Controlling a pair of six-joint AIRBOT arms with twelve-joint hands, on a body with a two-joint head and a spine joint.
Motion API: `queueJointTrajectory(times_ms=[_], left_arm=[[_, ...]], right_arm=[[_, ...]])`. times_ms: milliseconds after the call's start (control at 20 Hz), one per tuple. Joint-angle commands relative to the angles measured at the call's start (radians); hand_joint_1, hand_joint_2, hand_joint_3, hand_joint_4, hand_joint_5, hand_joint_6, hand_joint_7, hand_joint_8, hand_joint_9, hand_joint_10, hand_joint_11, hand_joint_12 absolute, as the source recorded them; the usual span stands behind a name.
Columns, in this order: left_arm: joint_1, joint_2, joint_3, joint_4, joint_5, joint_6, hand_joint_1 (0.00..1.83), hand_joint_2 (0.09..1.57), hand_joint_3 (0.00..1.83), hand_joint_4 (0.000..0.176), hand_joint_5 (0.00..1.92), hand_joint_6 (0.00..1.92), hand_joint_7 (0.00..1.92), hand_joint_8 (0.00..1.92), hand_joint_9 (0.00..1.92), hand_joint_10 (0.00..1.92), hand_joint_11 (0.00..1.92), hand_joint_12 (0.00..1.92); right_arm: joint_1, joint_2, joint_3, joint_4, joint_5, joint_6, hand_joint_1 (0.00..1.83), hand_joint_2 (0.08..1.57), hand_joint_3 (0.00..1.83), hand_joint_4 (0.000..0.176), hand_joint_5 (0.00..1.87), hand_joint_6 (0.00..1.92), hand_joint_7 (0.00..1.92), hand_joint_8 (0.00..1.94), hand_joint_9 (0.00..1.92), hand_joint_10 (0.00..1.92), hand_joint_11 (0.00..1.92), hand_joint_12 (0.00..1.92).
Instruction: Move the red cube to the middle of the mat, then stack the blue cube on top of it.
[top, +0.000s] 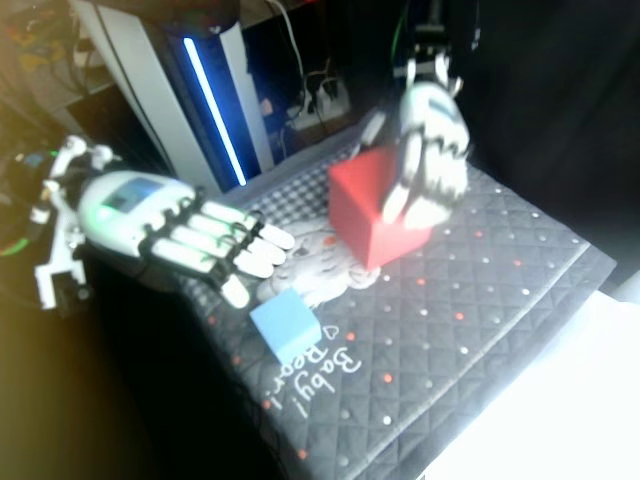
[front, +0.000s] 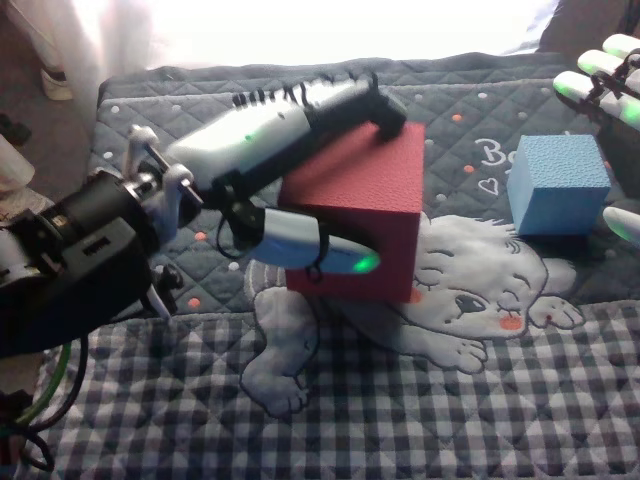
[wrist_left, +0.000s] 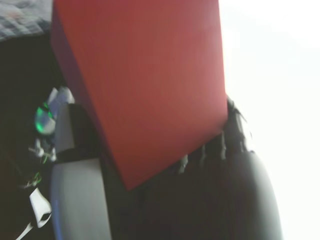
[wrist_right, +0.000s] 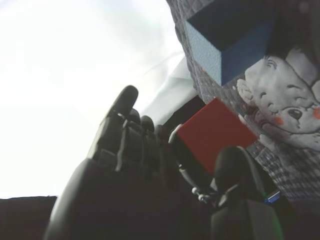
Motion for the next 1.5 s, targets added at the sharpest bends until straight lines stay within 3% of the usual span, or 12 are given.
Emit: queueJointTrajectory(times_ms=[0, 200, 300, 450, 500, 600, 750, 850, 1000, 1250, 1350, 1450], left_arm=[[-0.012, -0.002, -0.007, 0.004, -0.124, -0.015, 0.7, 1.07, 0.0, 0.1, 0.02, 0.07, 0.0, 0.02, 0.0, 0.02, 0.0, 0.14], [0.0, 0.031, -0.038, 0.012, -0.192, -0.016, 0.4, 1.0, 0.0, 0.171, 0.0, 0.0, 0.0, 0.0, 0.0, 0.0, 0.0, 0.0], [0.029, 0.073, -0.068, -0.013, -0.3, -0.017, 0.43, 0.94, 0.0, 0.176, 0.0, 0.0, 0.0, 0.0, 0.0, 0.0, 0.0, 0.0], [0.114, 0.158, -0.114, -0.112, -0.48, 0.005, 0.56, 1.05, 0.0, 0.156, 0.0, 0.0, 0.0, 0.0, 0.0, 0.0, 0.0, 0.0], [0.141, 0.183, -0.13, -0.147, -0.518, 0.022, 0.56, 1.15, 0.04, 0.068, 0.0, 0.0, 0.0, 0.0, 0.0, 0.0, 0.0, 0.0], [0.187, 0.219, -0.158, -0.211, -0.587, 0.053, 0.48, 1.26, 0.03, 0.04, 0.0, 0.0, 0.0, 0.0, 0.0, 0.0, 0.07, 0.03], [0.239, 0.235, -0.176, -0.261, -0.65, 0.055, 0.48, 1.32, 0.01, 0.065, 0.03, 0.01, 0.0, 0.0, 0.0, 0.0, 0.0, 0.2], [0.268, 0.242, -0.187, -0.285, -0.69, 0.055, 0.52, 1.32, 0.0, 0.058, 0.07, 0.01, 0.0, 0.0, 0.0, 0.0, 0.0, 0.14], [0.305, 0.251, -0.202, -0.325, -0.756, 0.055, 0.58, 1.32, 0.0, 0.0, 0.1, 0.0, 0.0, 0.0, 0.0, 0.0, 0.0, 0.26], [0.371, 0.263, -0.222, -0.399, -0.862, 0.055, 0.54, 1.31, 0.0, 0.014, 0.08, 0.0, 0.0, 0.0, 0.0, 0.0, 0.0, 0.53], [0.371, 0.263, -0.222, -0.4, -0.864, 0.055, 0.53, 1.29, 0.0, 0.039, 0.08, 0.0, 0.0, 0.0, 0.0, 0.0, 0.0, 0.38], [0.373, 0.263, -0.222, -0.401, -0.865, 0.055, 0.53, 1.29, 0.0, 0.029, 0.09, 0.0, 0.0, 0.0, 0.0, 0.0, 0.0, 0.31]], right_arm=[[0.003, 0.009, -0.002, -0.004, 0.136, 0.004, 0.15, 1.44, 0.0, 0.023, 0.0, 0.0, 0.0, 0.0, 0.0, 0.0, 0.0, 0.13], [-0.003, 0.015, -0.004, -0.004, 0.143, 0.019, 0.22, 1.31, 0.0, 0.026, 0.0, 0.0, 0.0, 0.0, 0.0, 0.0, 0.0, 0.44], [-0.003, 0.016, 0.005, -0.004, 0.143, 0.05, 0.34, 1.27, 0.0, 0.036, 0.0, 0.0, 0.0, 0.0, 0.0, 0.0, 0.0, 0.51], [-0.004, 0.014, 0.068, -0.011, 0.143, 0.204, 0.73, 1.22, 0.0, 0.003, 0.0, 0.0, 0.0, 0.0, 0.03, 0.01, 0.0, 0.43], [-0.006, 0.008, 0.087, -0.012, 0.142, 0.243, 0.78, 1.2, 0.0, 0.0, 0.0, 0.0, 0.0, 0.0, 0.07, 0.03, 0.0, 0.45], [-0.006, -0.02, 0.126, -0.011, 0.14, 0.322, 0.83, 1.16, 0.0, 0.0, 0.0, 0.0, 0.0, 0.0, 0.12, 0.05, 0.0, 0.73], [-0.006, -0.079, 0.186, 0.019, 0.111, 0.392, 0.89, 1.12, 0.0, 0.0, 0.0, 0.0, 0.03, 0.0, 0.06, 0.45, 0.0, 1.32], [0.001, -0.124, 0.229, 0.054, 0.066, 0.405, 0.89, 1.11, 0.0, 0.0, 0.0, 0.0, 0.01, 0.0, 0.01, 0.37, 0.0, 1.11], [0.016, -0.177, 0.28, 0.101, 0.007, 0.405, 0.9, 1.11, 0.0, 0.0, 0.0, 0.0, 0.01, 0.0, 0.07, 0.3, 0.0, 0.9], [0.092, -0.256, 0.359, 0.123, -0.084, 0.405, 0.97, 1.18, 0.01, 0.0, 0.0, 0.0, 0.02, 0.0, 0.04, 0.25, 0.0, 0.22], [0.096, -0.262, 0.364, 0.123, -0.088, 0.405, 0.96, 1.19, 0.0, 0.0, 0.0, 0.0, 0.05, 0.01, 0.03, 0.31, 0.0, 0.4], [0.108, -0.279, 0.377, 0.123, -0.105, 0.405, 0.98, 1.18, 0.0, 0.0, 0.05, 0.01, 0.11, 0.01, 0.0, 0.56, 0.0, 0.88]])
